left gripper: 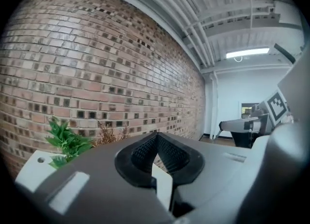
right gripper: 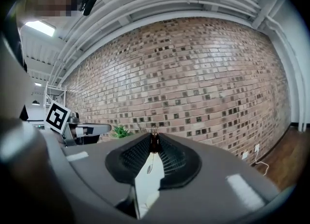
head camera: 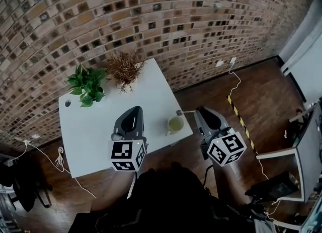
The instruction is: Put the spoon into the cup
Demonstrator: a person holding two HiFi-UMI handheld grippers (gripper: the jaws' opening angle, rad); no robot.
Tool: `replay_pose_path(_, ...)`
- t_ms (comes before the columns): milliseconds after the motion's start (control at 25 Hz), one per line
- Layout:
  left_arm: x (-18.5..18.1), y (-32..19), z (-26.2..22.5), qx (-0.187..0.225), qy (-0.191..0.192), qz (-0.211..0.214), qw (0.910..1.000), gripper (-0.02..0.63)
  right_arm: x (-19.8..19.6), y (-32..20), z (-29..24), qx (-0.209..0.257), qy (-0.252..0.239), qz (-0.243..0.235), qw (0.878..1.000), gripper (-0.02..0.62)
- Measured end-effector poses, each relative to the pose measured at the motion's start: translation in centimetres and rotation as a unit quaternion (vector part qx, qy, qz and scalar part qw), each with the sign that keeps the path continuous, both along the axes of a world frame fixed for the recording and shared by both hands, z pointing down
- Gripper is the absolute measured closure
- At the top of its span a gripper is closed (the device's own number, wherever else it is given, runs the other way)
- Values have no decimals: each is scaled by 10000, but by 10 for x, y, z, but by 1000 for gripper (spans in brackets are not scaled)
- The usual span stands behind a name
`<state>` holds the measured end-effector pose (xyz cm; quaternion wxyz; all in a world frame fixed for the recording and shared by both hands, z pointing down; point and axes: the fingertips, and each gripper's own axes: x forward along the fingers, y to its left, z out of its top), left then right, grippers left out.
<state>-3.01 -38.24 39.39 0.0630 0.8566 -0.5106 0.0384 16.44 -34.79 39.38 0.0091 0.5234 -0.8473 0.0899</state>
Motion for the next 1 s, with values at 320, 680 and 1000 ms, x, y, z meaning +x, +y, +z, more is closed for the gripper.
replay_pose_path(320,18,-7,10,113,-141,170,9997,612,-3,-25,36,-299,125,-495,9983,540)
replay_pose_path(680,29,0,52,-172,-353,204,9990,612,-4,-35,105,-952,139,-725,9927,540)
replay_pose_path(1000,38,17,100,-572,-559,312,9963,612,-10,-47,163,-1278,199,-843,9880,540)
